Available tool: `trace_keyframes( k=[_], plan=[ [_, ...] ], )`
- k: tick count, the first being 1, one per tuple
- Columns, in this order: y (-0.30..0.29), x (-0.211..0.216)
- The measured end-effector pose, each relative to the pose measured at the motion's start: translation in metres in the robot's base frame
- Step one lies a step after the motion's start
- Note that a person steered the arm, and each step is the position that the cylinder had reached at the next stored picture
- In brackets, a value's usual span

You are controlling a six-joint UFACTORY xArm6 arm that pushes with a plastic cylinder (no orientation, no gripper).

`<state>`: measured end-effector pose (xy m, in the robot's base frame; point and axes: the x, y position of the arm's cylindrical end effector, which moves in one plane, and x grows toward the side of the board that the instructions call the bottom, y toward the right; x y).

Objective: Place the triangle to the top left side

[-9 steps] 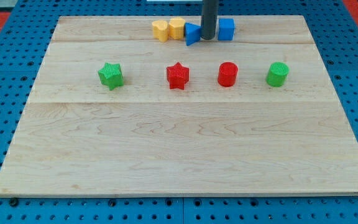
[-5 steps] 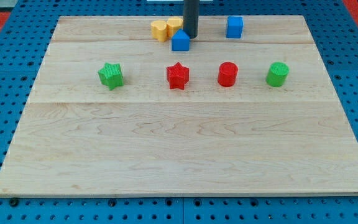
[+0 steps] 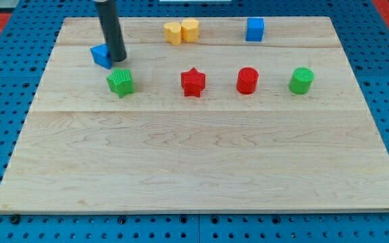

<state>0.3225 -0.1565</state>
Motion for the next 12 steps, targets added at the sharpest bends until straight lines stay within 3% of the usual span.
trace_keyframes(
  k=[1, 2, 3, 5, 8, 12],
  plan=[
    [-0.04, 0.006],
    [-0.074, -0.023],
    [-0.075, -0.028],
    [-0.129, -0.002],
    [-0.081, -0.058],
    [-0.063, -0.081]
  ],
)
